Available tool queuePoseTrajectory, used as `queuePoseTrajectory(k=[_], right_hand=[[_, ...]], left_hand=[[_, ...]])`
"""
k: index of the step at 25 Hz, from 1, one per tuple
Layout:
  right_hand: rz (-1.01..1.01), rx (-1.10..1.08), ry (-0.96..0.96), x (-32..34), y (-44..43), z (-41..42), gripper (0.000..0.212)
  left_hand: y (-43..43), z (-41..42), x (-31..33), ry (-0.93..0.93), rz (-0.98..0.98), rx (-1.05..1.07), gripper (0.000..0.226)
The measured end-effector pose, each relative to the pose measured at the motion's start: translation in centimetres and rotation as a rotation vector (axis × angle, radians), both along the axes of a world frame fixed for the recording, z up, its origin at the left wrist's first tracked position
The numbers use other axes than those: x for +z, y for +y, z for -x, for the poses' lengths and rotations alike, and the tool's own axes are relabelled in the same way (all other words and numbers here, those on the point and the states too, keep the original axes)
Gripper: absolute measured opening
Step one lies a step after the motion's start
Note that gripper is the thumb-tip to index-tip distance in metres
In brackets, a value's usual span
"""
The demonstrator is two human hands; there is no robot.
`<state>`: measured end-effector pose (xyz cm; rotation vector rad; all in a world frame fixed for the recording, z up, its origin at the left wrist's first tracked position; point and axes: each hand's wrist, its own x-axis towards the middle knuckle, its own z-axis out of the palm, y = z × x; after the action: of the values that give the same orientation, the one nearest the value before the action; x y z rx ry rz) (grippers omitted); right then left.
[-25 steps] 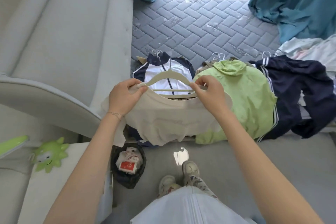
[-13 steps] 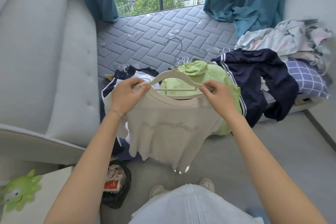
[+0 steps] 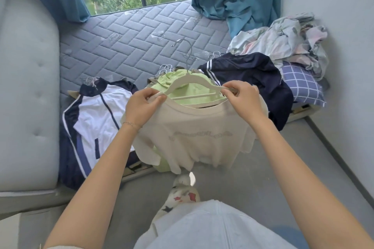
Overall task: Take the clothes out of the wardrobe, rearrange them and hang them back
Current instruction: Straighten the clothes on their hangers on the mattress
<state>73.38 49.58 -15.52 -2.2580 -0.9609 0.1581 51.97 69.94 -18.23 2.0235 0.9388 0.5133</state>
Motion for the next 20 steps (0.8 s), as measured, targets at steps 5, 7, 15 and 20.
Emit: queuePoseTrajectory(k=[5, 7, 15, 20], right_hand=[[0.010, 0.012, 0.037, 0.0, 1.8, -5.7, 0.016], [-0.006, 0.010, 0.026, -0.5, 3.3, -7.3, 0.015], [0.072, 0.084, 0.053, -3.2, 13.9, -11.8, 0.016], [0.082, 0.071, 0.073, -4.8, 18.7, -13.7, 0.013]], left_hand=[[1.4, -5.4, -0.3, 0.011, -0.006, 0.019, 0.014], [2.7, -6.6, -0.6, -0.004, -0.003, 0.036, 0.011], [11.1, -10.1, -3.5, -0.002, 0.075, 0.092, 0.009], [15.4, -12.2, -5.4, -0.006, 0.124, 0.128, 0.011]])
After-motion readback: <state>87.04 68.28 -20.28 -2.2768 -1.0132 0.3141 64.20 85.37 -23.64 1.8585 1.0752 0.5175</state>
